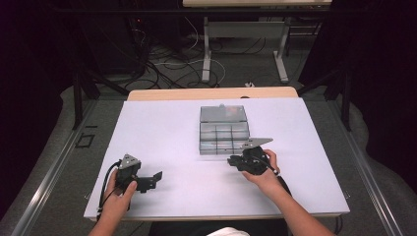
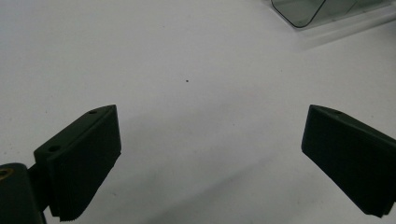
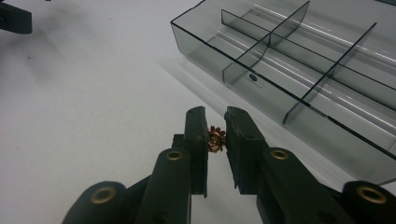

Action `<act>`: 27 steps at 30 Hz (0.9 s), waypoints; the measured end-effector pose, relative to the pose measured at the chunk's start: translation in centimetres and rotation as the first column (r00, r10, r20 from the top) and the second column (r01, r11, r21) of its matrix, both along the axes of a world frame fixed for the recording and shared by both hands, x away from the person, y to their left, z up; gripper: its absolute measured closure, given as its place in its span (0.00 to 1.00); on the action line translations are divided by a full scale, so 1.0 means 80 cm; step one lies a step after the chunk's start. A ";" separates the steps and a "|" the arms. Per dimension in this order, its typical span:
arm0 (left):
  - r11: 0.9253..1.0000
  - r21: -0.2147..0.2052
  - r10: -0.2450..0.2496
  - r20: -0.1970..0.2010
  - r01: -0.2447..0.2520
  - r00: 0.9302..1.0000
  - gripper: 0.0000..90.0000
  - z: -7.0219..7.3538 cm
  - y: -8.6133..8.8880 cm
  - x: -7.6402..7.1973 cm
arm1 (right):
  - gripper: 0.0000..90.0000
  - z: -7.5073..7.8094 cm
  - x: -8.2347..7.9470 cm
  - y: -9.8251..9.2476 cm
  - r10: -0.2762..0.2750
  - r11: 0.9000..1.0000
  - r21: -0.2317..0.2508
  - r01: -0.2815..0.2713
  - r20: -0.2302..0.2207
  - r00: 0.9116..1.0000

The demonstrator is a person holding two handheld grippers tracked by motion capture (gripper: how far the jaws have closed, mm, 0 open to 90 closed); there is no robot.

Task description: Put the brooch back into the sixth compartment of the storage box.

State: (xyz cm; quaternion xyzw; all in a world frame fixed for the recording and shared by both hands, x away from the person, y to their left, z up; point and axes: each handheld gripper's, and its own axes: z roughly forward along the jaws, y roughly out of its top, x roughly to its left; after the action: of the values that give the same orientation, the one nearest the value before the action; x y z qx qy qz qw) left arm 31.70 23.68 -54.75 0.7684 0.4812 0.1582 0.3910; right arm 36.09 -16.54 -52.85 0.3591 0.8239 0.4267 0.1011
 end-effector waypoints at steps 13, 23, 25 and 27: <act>1.000 0.003 0.000 -0.001 0.000 1.000 0.05 0.000 0.001 0.000 | 0.88 0.006 0.004 -0.011 -0.028 1.000 0.012 0.028 0.002 1.000; 1.000 0.002 0.000 -0.002 0.000 1.000 0.05 0.000 0.000 0.000 | 0.88 0.008 0.006 -0.018 -0.054 0.998 0.010 0.054 0.000 0.999; 1.000 0.000 0.001 0.001 -0.001 1.000 0.06 0.000 0.000 0.000 | 0.88 0.009 0.006 -0.020 -0.059 0.998 0.011 0.059 0.000 0.998; 1.000 0.001 -0.001 0.000 0.001 1.000 0.05 0.000 0.000 0.000 | 0.88 0.009 0.007 -0.021 -0.065 0.998 0.016 0.065 0.004 0.998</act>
State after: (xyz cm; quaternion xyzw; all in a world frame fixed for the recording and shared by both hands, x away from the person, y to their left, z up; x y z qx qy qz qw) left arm 31.71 23.67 -54.75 0.7687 0.4810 0.1581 0.3908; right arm 36.65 -18.21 -52.16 0.3855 0.8082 0.4304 0.1141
